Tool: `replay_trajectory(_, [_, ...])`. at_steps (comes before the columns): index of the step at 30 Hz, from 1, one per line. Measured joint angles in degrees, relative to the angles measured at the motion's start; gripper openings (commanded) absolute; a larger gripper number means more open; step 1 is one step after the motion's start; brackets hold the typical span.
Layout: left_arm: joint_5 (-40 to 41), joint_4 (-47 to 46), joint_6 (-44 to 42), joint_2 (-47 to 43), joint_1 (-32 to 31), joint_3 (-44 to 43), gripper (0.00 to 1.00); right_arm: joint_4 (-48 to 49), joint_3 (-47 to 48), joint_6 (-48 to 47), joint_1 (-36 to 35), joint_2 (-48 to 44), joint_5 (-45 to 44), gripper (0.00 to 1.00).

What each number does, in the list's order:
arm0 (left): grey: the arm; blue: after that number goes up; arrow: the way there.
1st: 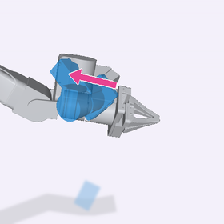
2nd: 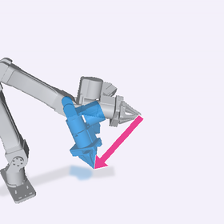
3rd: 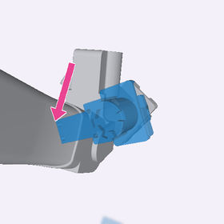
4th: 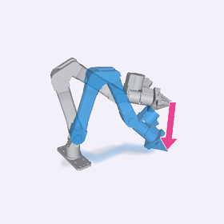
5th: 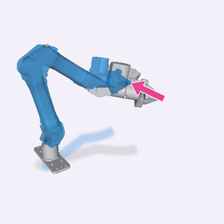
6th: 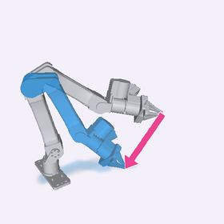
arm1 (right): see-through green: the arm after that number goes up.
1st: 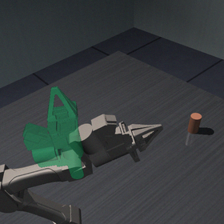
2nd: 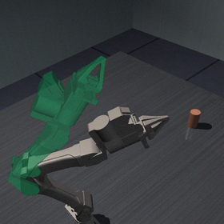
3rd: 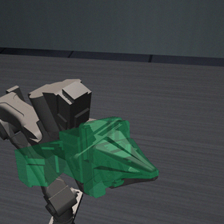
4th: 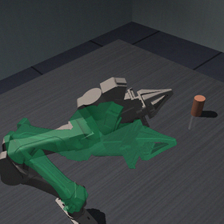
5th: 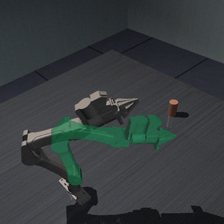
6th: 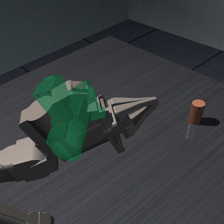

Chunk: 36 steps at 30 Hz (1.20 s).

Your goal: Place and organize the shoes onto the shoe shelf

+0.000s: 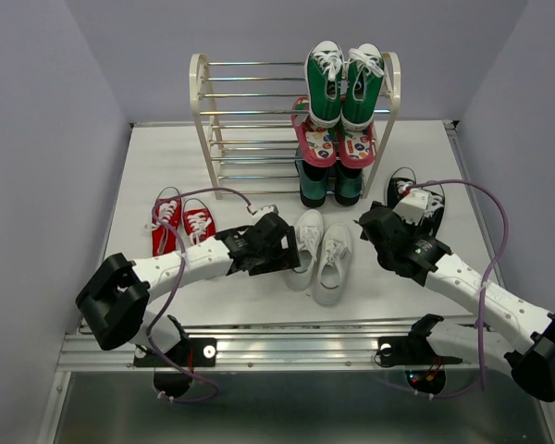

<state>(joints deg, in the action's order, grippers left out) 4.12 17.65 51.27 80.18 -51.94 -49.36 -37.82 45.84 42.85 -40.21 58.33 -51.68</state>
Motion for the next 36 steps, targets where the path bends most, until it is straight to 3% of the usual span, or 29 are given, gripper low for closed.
replay_trajectory(4, [-0.11, 0.20, 0.26, 1.81, -0.09, -1.60, 0.91, -0.15, 0.00, 0.13, 0.00, -0.02, -0.24, 1.00])
replay_trajectory(10, [-0.76, 0.20, 0.92, 2.93, -0.11, -2.54, 0.63, -0.76, 0.00, 0.59, 0.00, -0.02, -0.55, 1.00])
replay_trajectory(19, [-1.22, 1.36, 2.47, 7.45, -0.79, -4.42, 0.50, -1.31, 0.00, 1.75, 0.00, -0.13, -0.70, 1.00])
replay_trajectory(23, [-1.01, 3.30, 2.99, 8.70, -1.57, -6.64, 0.30, -1.60, 0.00, 2.16, 0.00, -0.13, -0.76, 1.00])
replay_trajectory(30, [1.25, 10.45, 3.28, 11.61, -2.38, -11.67, 0.04, -1.88, 0.00, 2.23, 0.00, -0.28, -0.76, 1.00])
replay_trajectory(36, [2.82, 15.02, 4.22, 12.02, -3.02, -13.55, 0.00, -2.10, 0.00, 2.40, 0.00, -1.01, -0.74, 1.00])
